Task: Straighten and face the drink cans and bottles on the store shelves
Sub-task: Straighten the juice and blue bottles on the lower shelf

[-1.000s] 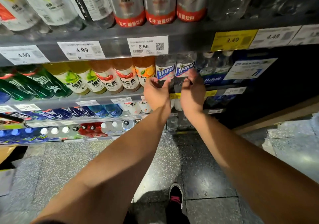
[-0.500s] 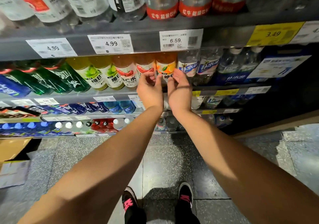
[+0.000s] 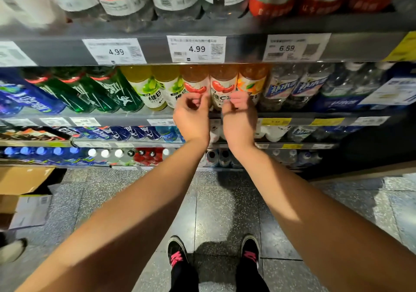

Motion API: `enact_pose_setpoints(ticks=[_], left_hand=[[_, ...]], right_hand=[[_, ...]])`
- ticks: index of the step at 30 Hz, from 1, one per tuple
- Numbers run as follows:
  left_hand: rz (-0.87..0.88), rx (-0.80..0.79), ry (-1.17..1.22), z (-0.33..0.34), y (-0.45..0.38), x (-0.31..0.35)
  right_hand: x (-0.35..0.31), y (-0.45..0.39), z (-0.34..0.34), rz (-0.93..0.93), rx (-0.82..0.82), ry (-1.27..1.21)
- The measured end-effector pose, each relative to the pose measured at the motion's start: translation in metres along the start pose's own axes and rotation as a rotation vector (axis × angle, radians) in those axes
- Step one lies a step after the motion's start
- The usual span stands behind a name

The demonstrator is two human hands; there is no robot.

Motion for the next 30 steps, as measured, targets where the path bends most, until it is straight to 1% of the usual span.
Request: enact_pose_setpoints(ticks=[1,2,3,6,8,10,12,14,16,19,20,23,27,30], left_hand=[[0.005,0.066,-0.014,-0.011,-0.006,-0.002],[0.008,0.099,-0.036,-0.019,-0.013,-0.004],[0.014,0.096,-0.055,-0.025,-0.019,-0.006],[0.036,-0.016,-0.077,-0.028,-0.031,-0.011],[0.041,-0.067,-0.109,-0.026,-0.035,-0.012],[-0.001,-0.054,-0.069,-0.031,-0.042,-0.014],[0.004,0.035,-0.055,-0.043,-0.05,-0.012],[0.021,0.086,-0.089,-0.054,-0.056,-0.012],[0.042,0.097,-0.1,-0.063,-0.061,-0.012],[0.044,0.164,-0.051,-0.08,-0.07,-0.017],[0.02,0.147,-0.039,-0.084,-0.074,-0.022],[-0.065,-0.013,-0.064,-0.09,-0.091,-0.038],[-0.079,-0.124,-0.106,-0.089,-0.107,-0.044],[-0.056,-0.194,-0.052,-0.091,-0.113,-0.047]], right_hand=[[-0.003,0.001,0.01,0.029,-0.081,-0.049],[-0.004,0.002,0.018,0.069,-0.137,-0.079],[-0.006,0.002,0.024,0.093,-0.147,-0.078],[-0.009,0.003,0.037,0.08,-0.071,-0.067],[-0.011,0.003,0.046,0.071,-0.082,-0.026],[-0.011,0.003,0.055,0.063,-0.134,0.06],[-0.012,0.003,0.06,0.01,-0.161,0.099],[-0.016,0.005,0.064,-0.011,-0.129,0.111],[-0.021,0.011,0.068,0.024,-0.063,0.129],[-0.027,0.022,0.073,0.053,0.03,0.17],[-0.027,0.026,0.077,0.054,0.026,0.145],[-0.029,0.037,0.092,0.085,-0.034,0.095],[-0.033,0.047,0.111,0.135,-0.095,0.007],[-0.039,0.052,0.122,0.116,-0.117,0.04]])
Point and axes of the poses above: each hand's wrist, its own y-axis away from the middle knuckle, its own z-axis out of the palm, x = y × z, the point moved 4 cm from there along -y, towards the middle knuckle, and after that the axes turned 2 degrees about -y, right-handed, at the moved point
